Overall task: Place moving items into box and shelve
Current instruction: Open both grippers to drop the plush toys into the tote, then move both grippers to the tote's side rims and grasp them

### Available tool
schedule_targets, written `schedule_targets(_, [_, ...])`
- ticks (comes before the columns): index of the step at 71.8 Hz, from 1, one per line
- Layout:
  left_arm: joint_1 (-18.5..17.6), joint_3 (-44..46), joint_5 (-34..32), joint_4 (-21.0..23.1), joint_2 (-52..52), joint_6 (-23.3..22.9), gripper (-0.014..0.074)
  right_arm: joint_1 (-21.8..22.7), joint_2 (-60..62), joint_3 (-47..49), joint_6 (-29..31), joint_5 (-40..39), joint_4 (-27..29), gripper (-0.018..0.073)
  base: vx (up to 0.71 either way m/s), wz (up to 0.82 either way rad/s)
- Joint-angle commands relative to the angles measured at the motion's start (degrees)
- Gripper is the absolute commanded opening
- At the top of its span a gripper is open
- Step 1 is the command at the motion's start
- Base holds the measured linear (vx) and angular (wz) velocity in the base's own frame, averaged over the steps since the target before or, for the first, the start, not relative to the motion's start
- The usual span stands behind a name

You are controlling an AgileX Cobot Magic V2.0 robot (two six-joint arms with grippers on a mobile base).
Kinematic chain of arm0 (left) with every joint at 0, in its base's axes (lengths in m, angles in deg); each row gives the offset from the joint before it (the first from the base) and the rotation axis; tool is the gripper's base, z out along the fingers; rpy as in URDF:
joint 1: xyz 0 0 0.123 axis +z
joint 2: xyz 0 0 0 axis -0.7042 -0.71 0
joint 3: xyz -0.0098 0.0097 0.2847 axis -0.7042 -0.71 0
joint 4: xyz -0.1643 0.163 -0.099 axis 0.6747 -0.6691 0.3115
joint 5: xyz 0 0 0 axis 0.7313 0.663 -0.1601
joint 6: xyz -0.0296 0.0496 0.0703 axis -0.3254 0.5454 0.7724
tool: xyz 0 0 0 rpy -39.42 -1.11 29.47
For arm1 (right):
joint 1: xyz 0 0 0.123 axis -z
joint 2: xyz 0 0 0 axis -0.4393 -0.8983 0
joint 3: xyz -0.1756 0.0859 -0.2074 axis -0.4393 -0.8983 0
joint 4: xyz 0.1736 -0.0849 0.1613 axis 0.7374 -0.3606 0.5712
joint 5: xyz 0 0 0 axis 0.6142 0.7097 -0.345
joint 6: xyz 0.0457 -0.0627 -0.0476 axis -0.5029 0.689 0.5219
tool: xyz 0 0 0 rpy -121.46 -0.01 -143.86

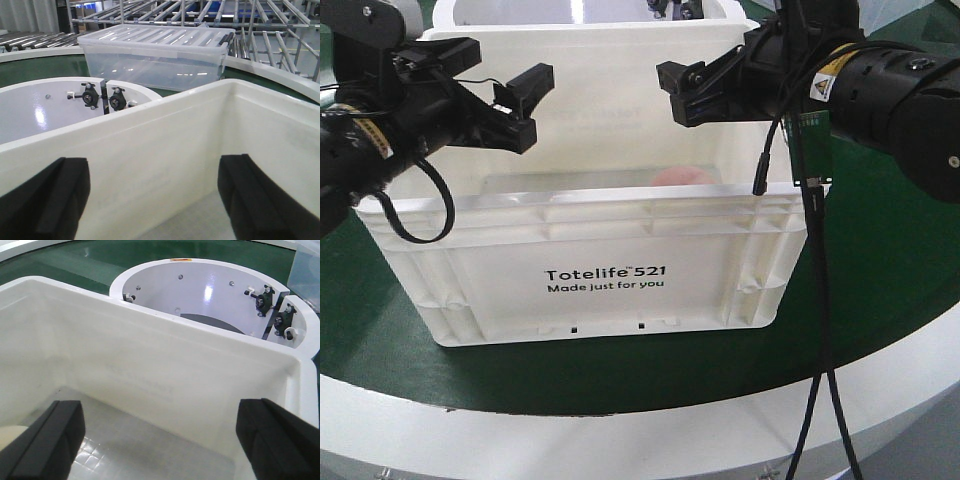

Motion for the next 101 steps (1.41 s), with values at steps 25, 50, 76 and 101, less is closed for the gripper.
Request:
schedule_targets(25, [11.8,1.6,11.9,2.5,12.4,0.9,0.0576,13.0,7.9,2.2,0.3,2.7,-1.5,0.0581,0.00,0.00])
schedule_targets(50, [12.9,14.8,37.3,2.6,10.0,0.3,0.0567,14.0,5.3,12.6,-1.5,20.7,-0.9,0.0580,0.00,0.00])
schedule_targets(76, [12.9,38.0,57.7,7.5,-4.8,2.4,0.0470,14.0,-8.0,35.3,0.7,37.6,3.8,0.0575,0.00,0.00])
schedule_targets(101, [12.9,38.9,66.6,16.5,-12.9,8.0,0.0467,14.0,-14.9,37.5,1.9,44.2,7.7,0.0575,0.00,0.00])
